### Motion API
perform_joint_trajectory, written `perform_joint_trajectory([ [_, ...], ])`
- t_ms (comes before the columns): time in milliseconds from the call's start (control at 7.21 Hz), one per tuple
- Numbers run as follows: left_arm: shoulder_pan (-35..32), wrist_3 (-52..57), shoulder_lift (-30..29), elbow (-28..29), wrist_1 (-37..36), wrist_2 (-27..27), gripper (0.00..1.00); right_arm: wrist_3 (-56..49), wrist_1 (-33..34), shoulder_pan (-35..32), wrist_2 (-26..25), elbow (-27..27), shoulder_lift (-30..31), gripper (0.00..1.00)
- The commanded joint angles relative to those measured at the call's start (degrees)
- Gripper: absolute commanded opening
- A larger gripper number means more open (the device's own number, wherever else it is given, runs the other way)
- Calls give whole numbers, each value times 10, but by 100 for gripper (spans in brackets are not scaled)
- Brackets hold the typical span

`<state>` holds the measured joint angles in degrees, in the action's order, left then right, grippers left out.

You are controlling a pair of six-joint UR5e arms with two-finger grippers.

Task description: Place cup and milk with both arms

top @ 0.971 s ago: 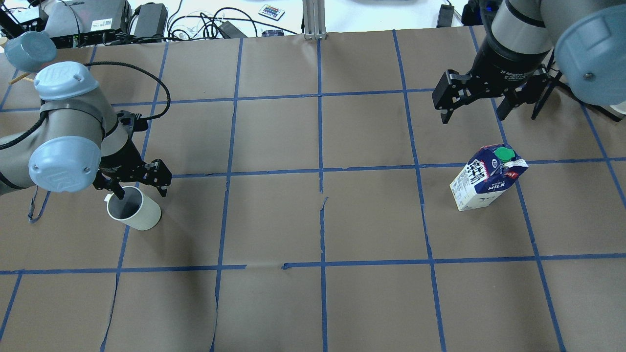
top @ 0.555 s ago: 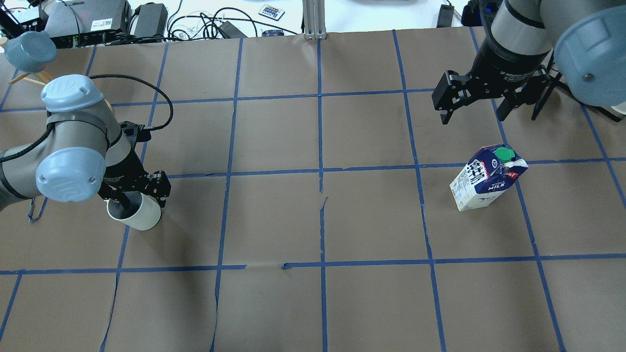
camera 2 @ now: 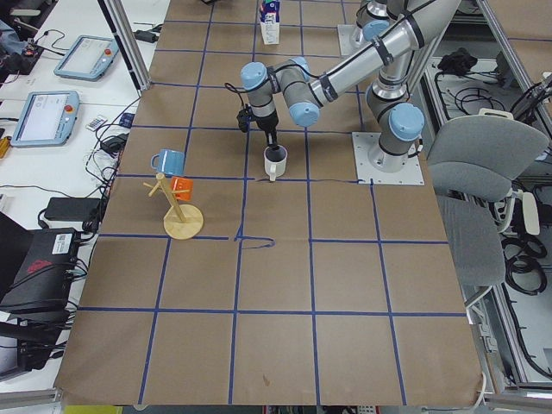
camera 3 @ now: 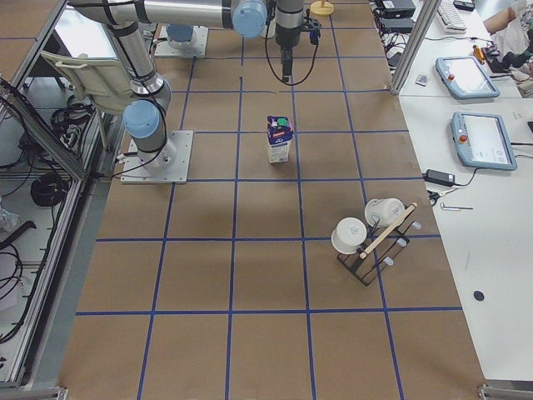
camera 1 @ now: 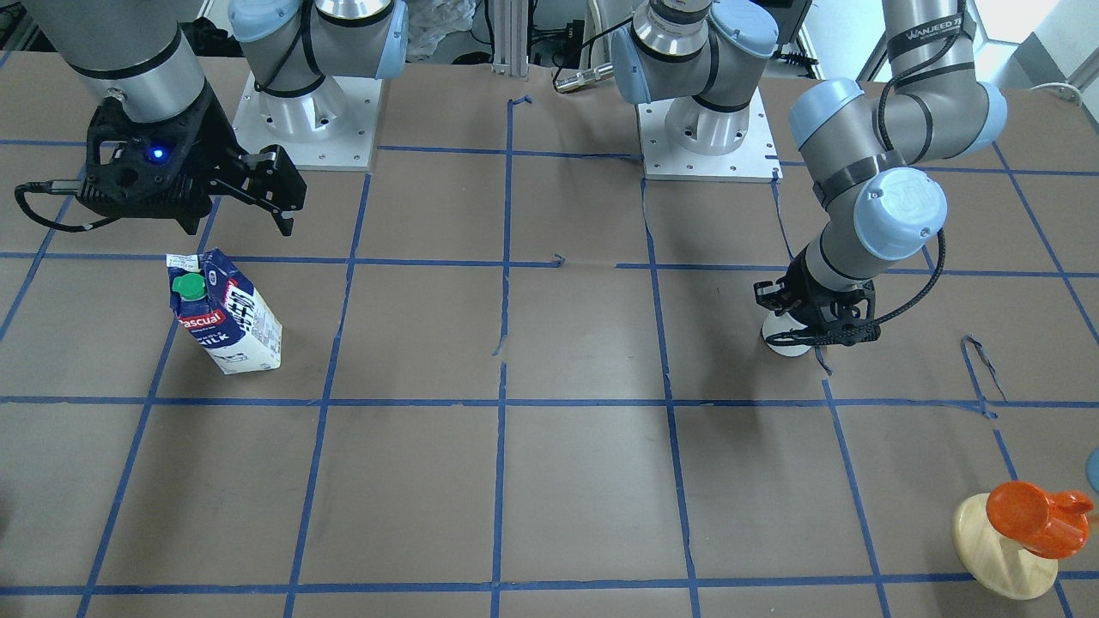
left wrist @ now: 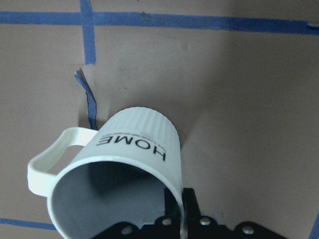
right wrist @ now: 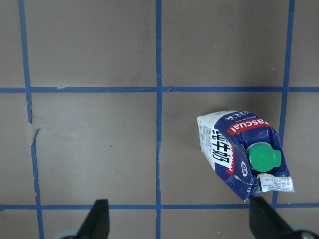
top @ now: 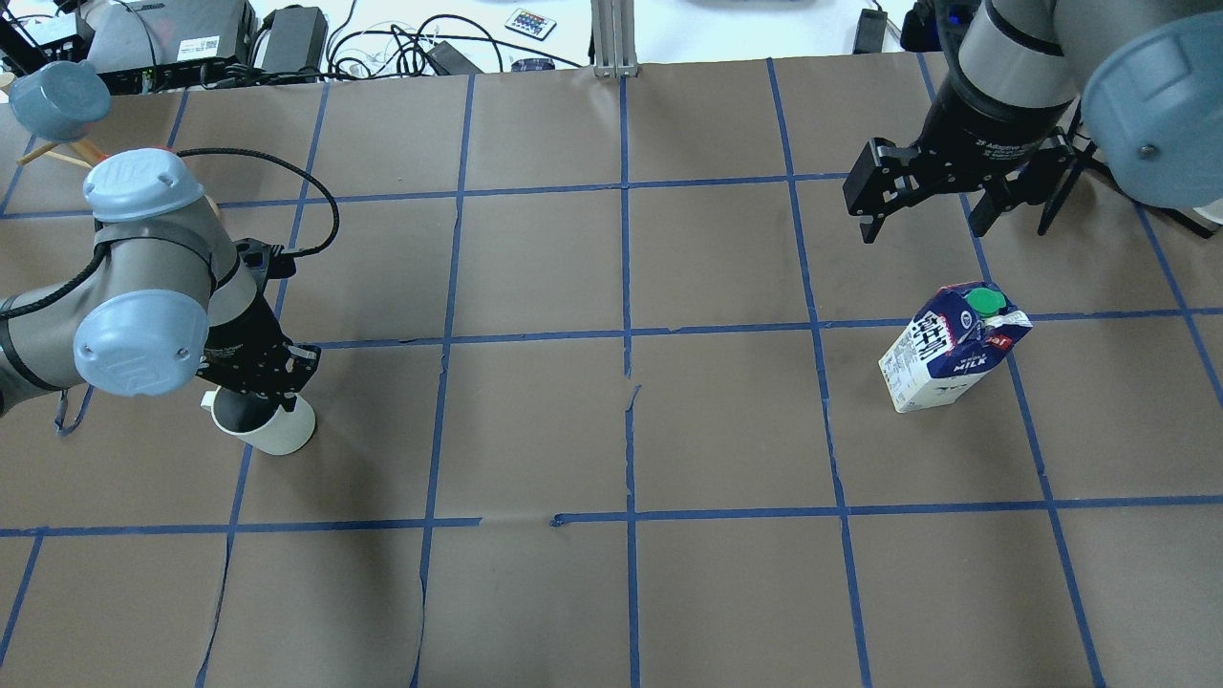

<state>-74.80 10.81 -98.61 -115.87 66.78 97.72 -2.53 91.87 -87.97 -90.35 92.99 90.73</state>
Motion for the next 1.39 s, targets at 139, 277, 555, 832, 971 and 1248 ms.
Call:
perform_joint_trajectory([
  [139, 0, -3, 1, 1, -2, 2, 0, -1, 0, 0, 0, 0, 0, 100],
  [277, -9, -10, 7, 9, -3, -1, 0, 1, 0, 0, 0, 0, 0, 100],
  [555, -50, -75, -2, 44, -3, -6, 0, -1, 0, 1, 0, 0, 0, 100],
  [832, -104, -147, -4, 54, -3, -28, 0, 0, 0, 0, 0, 0, 0, 100],
  [971, -131, -208, -5, 56, -3, -34, 0, -1, 0, 1, 0, 0, 0, 100],
  [1248, -183, -328, -25, 89, -4, -52, 0, -1, -1, 1, 0, 0, 0, 100],
])
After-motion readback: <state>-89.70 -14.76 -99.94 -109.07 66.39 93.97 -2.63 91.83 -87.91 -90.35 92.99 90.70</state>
